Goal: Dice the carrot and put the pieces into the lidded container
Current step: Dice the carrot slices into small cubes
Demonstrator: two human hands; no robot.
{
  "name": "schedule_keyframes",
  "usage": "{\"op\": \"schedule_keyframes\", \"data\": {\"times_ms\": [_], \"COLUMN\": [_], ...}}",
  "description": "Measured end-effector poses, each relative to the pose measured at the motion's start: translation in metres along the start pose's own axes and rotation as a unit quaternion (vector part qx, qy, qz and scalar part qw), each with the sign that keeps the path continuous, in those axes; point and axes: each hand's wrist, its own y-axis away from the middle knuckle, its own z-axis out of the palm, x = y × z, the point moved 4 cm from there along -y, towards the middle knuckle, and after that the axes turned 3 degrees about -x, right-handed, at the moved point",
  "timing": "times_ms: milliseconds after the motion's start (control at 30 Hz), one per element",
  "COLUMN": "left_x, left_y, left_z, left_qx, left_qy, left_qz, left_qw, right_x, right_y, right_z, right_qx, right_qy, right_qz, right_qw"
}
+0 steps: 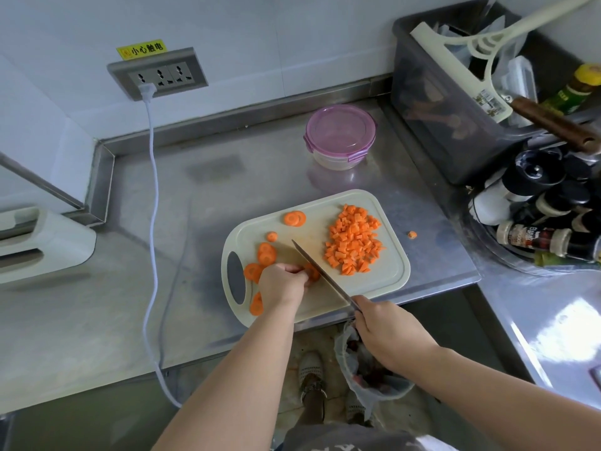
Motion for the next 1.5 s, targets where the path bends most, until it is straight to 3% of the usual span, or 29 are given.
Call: {"op": "schedule_keyframes", "data": {"times_ms": [233, 700, 1300, 1500], "left_x": [-0.001, 0.0, -0.002, -0.004], "left_y": [0.001, -0.008, -0.01, -0.013], "left_z": [0.002, 0.005, 0.004, 0.004], "left_qx": [0.03, 0.007, 0.015, 0.008], "left_qy": [0.0, 0.006, -0.001, -0.004], "left_qz": [-0.011, 0.001, 0.021, 0.013], "left_qw": [0.999, 1.0, 1.0, 1.0], "right_x": [-0.001, -0.009, -0.011, -0.01], "right_y": [0.0, -0.008, -0.015, -0.018], "right_z": [0.003, -0.016, -0.002, 0.001], "right_qx": [-0.006, 0.033, 0.038, -0.004], "right_qy": [0.008, -0.038, 0.031, 0.055], "right_qz": [-0.013, 0.003, -0.001, 0.016], "right_qw": [1.0, 0.999, 0.999, 0.998]}}
